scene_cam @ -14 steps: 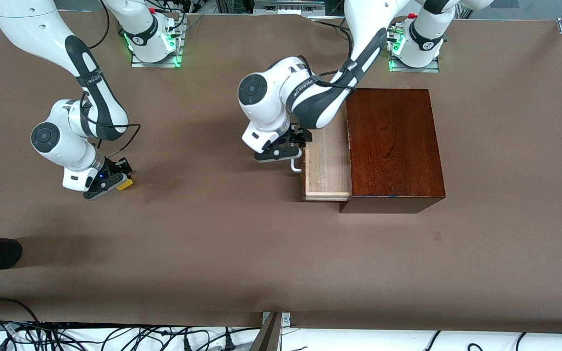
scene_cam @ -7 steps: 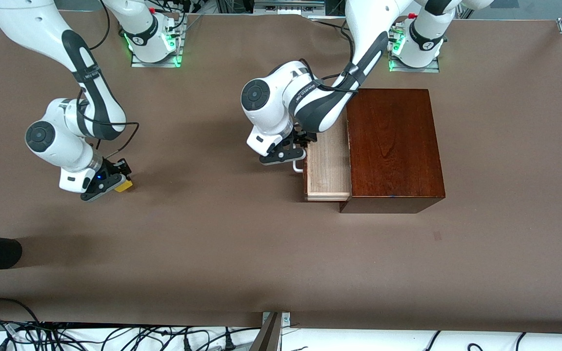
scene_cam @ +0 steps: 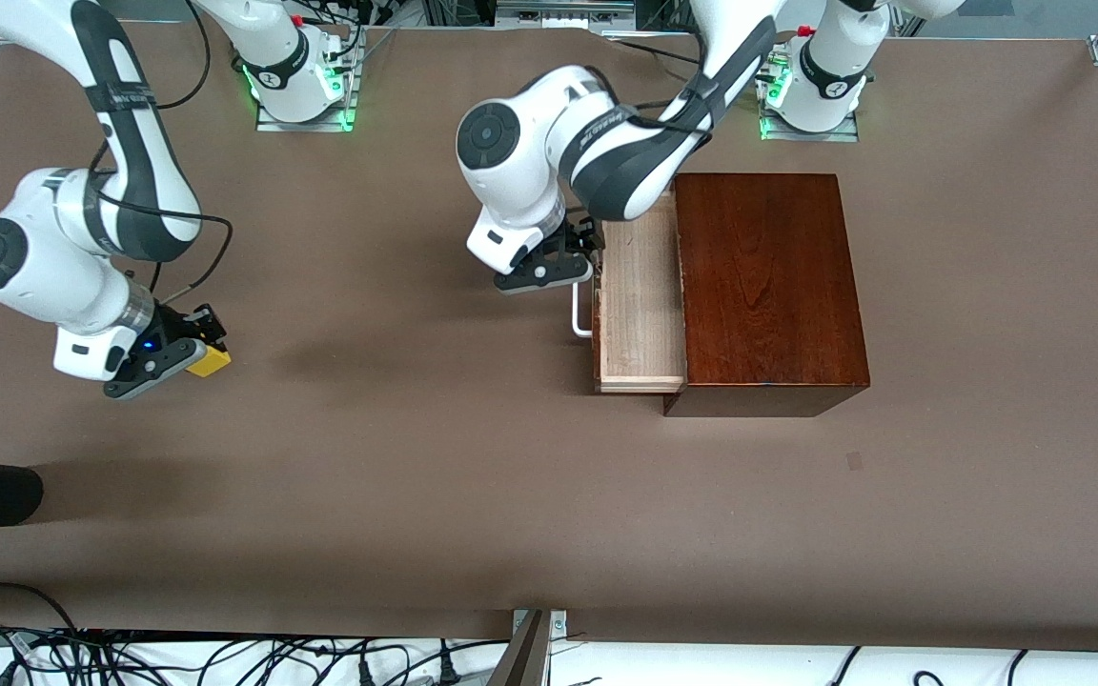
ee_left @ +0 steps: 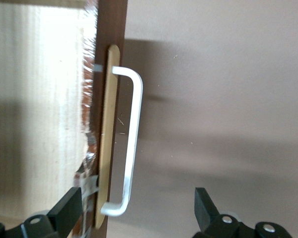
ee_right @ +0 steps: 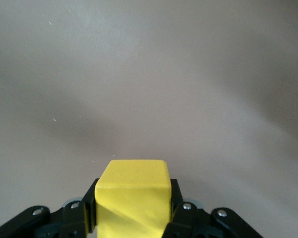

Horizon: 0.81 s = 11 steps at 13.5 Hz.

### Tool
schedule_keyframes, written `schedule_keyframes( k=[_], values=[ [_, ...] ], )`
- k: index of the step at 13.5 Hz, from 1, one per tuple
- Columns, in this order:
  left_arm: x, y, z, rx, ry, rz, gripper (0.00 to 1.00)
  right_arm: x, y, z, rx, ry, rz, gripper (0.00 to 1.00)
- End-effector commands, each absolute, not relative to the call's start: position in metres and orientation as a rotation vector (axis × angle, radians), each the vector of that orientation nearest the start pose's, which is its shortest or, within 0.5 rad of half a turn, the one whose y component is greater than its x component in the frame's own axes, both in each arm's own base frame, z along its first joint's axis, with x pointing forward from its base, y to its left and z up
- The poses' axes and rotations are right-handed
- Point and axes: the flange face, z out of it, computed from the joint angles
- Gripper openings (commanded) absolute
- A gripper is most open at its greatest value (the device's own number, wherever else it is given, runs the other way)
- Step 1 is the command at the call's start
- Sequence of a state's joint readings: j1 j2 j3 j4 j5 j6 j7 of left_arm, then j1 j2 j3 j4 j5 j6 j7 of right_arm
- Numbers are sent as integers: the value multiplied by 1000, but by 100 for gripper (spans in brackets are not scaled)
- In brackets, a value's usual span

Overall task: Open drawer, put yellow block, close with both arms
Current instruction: 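Lift the cube with the right gripper while the left gripper withdraws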

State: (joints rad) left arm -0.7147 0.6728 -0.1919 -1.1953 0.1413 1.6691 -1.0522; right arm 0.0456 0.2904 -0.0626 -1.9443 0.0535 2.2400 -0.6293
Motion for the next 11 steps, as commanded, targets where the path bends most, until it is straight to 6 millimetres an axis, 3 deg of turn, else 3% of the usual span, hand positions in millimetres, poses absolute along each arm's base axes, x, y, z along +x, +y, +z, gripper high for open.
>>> schedule_keyframes(
  k=[1,5,7,11],
  values=[
    [495,-508,429,-3026,-285,174,100,626,6,380,-2963,-898,-11,20],
    [532,-429,488,-3074,-363,170,100,637,49,434,-2907,-1010,7,19],
    [549,-378,515,-3080,-430,142,100,636,76,450,-2899,-1026,14,18],
    [554,-292,564,-3118,-280,158,100,626,145,477,-2864,-1094,30,14]
  ],
)
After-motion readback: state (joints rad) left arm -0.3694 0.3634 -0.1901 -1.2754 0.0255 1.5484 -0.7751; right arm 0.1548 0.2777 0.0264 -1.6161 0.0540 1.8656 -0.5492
